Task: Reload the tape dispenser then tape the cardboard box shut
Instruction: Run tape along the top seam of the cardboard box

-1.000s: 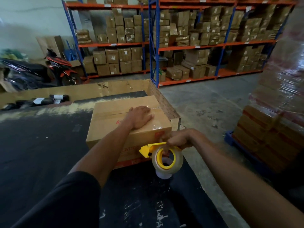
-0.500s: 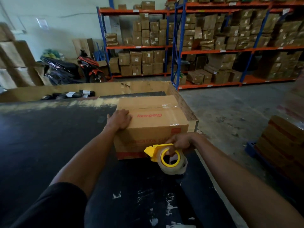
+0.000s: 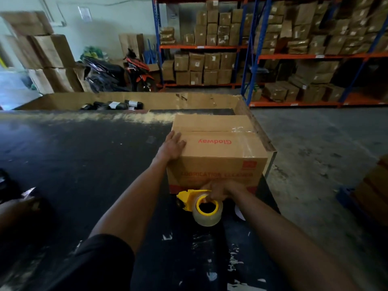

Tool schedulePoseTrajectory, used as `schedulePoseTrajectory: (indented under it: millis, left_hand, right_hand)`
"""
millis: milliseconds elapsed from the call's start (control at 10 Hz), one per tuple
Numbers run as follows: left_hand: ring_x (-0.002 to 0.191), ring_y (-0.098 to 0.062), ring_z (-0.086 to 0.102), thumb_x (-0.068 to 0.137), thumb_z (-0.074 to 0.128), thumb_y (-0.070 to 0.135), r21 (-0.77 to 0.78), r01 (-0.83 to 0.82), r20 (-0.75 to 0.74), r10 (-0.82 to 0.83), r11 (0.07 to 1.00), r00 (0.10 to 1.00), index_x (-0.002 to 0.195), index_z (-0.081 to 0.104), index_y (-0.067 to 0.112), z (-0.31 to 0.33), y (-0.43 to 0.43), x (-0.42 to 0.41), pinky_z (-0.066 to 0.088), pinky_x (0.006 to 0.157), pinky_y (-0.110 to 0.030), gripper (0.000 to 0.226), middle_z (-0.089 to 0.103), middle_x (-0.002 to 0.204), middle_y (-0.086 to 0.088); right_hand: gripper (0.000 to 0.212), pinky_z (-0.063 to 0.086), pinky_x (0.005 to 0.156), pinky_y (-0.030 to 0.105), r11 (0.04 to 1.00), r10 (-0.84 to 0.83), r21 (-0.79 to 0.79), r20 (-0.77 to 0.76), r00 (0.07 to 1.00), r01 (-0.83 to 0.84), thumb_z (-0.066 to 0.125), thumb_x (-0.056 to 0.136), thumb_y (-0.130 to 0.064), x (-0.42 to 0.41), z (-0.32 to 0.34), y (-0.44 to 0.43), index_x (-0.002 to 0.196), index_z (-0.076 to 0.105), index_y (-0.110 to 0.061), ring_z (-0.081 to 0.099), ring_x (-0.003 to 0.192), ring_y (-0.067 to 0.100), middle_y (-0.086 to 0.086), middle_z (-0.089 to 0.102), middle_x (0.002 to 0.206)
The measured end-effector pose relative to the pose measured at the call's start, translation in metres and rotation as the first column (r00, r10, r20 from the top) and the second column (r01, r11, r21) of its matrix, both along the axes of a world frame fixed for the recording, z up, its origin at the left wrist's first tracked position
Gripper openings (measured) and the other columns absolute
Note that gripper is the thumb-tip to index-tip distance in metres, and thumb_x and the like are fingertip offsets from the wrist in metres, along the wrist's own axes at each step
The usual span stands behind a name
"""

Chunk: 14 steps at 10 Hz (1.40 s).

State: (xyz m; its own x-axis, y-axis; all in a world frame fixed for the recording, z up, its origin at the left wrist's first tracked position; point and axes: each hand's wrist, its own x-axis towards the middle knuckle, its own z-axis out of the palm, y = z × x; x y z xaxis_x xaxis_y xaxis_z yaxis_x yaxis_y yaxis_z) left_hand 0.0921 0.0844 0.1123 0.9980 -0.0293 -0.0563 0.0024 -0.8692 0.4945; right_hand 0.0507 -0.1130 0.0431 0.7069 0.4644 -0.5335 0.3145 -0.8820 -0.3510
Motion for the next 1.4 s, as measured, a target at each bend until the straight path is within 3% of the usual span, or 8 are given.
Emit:
schedulePoseTrajectory:
  millis: [200, 400, 700, 800, 900, 1000, 1200, 1400]
  left_hand:
    - [0.158, -0.031, 0.01, 0.109, 0.036, 0.039, -0.09, -0.046, -0.004, 0.046, 0.995, 0.999, 0.162, 0.019, 0.019, 0.0, 0.001, 0.001, 0.019, 0.125, -0.057, 0.059, 0.001, 0.172, -0.002]
    - [0.156, -0.033, 0.018, 0.107, 0.037, 0.046, -0.158, -0.083, 0.003, 0.084, 0.984, 0.996, 0.163, 0.02, 0.021, -0.008, 0.004, 0.007, 0.022, 0.123, -0.055, 0.063, 0.003, 0.172, -0.002]
    - [0.154, -0.033, 0.023, 0.108, 0.039, 0.042, -0.149, -0.081, 0.037, 0.087, 0.986, 0.996, 0.161, 0.023, 0.021, -0.006, 0.001, 0.002, 0.029, 0.119, -0.055, 0.059, 0.006, 0.172, -0.003]
    - [0.152, -0.033, 0.028, 0.107, 0.038, 0.046, -0.144, -0.102, 0.05, 0.11, 0.984, 0.993, 0.16, 0.024, 0.024, -0.01, 0.002, 0.004, 0.032, 0.117, -0.057, 0.059, 0.009, 0.171, -0.001]
    - [0.149, -0.038, 0.03, 0.105, 0.037, 0.051, -0.109, -0.14, 0.085, 0.15, 0.984, 0.985, 0.158, 0.031, 0.029, -0.015, 0.004, 0.005, 0.033, 0.114, -0.061, 0.058, 0.018, 0.17, 0.001]
    - [0.15, -0.033, 0.029, 0.105, 0.04, 0.047, -0.052, -0.186, 0.248, 0.194, 0.981, 0.949, 0.142, 0.054, 0.024, -0.02, 0.002, 0.0, 0.017, 0.118, -0.072, 0.046, 0.041, 0.159, -0.001]
    - [0.151, -0.033, 0.032, 0.108, 0.03, 0.047, 0.154, -0.145, 0.332, 0.087, 0.977, 0.939, 0.119, 0.069, 0.018, -0.01, -0.003, -0.011, -0.002, 0.121, -0.071, 0.05, 0.061, 0.142, -0.006]
    - [0.157, -0.031, 0.017, 0.104, 0.013, 0.058, 0.3, 0.1, 0.328, -0.201, 0.949, 0.923, 0.152, 0.043, 0.023, -0.018, -0.009, -0.06, -0.002, 0.121, -0.071, 0.067, 0.038, 0.163, -0.002]
  right_hand:
    - [0.029, 0.053, 0.097, 0.047, 0.99, -0.093, 0.102, -0.037, 0.995, 0.096, 0.069, 0.095, -0.026, -0.005, -0.039, 0.01, 0.123, 0.068, -0.02, 0.065, 0.11, 0.03, 0.007, 0.071, 0.121]
    - [0.025, 0.052, 0.088, 0.039, 0.981, -0.112, 0.167, 0.074, 0.991, 0.098, 0.063, 0.096, -0.013, -0.006, -0.047, 0.01, 0.12, 0.069, -0.018, 0.065, 0.109, 0.031, 0.008, 0.071, 0.118]
    - [0.031, 0.048, 0.089, 0.038, 0.981, -0.128, 0.161, 0.124, 0.984, 0.107, 0.066, 0.095, -0.017, -0.007, -0.049, 0.01, 0.126, 0.067, -0.022, 0.06, 0.117, 0.034, 0.009, 0.065, 0.129]
    - [0.048, 0.042, 0.096, 0.034, 0.986, -0.115, 0.138, 0.123, 0.986, 0.098, 0.064, 0.098, -0.018, -0.008, -0.044, 0.009, 0.144, 0.053, -0.02, 0.049, 0.131, 0.033, 0.009, 0.051, 0.147]
    - [0.055, 0.042, 0.104, 0.037, 0.98, -0.144, 0.154, 0.11, 0.983, 0.126, 0.067, 0.097, -0.023, -0.011, -0.039, 0.006, 0.148, 0.048, -0.019, 0.047, 0.134, 0.031, 0.008, 0.048, 0.152]
    - [0.054, 0.043, 0.107, 0.044, 0.973, -0.16, 0.186, 0.106, 0.981, 0.139, 0.064, 0.096, -0.037, -0.017, -0.033, -0.005, 0.146, 0.05, -0.021, 0.049, 0.133, 0.029, 0.005, 0.051, 0.149]
    - [0.051, 0.045, 0.106, 0.048, 0.973, -0.126, 0.215, 0.19, 0.974, 0.084, 0.057, 0.098, -0.045, -0.026, -0.025, -0.033, 0.143, 0.052, -0.021, 0.054, 0.127, 0.026, 0.003, 0.058, 0.142]
    - [0.053, 0.034, 0.113, 0.038, 0.964, -0.018, 0.257, 0.289, 0.957, -0.06, 0.059, 0.1, -0.034, -0.067, 0.005, -0.061, 0.15, 0.045, -0.024, 0.041, 0.138, 0.018, -0.002, 0.046, 0.154]
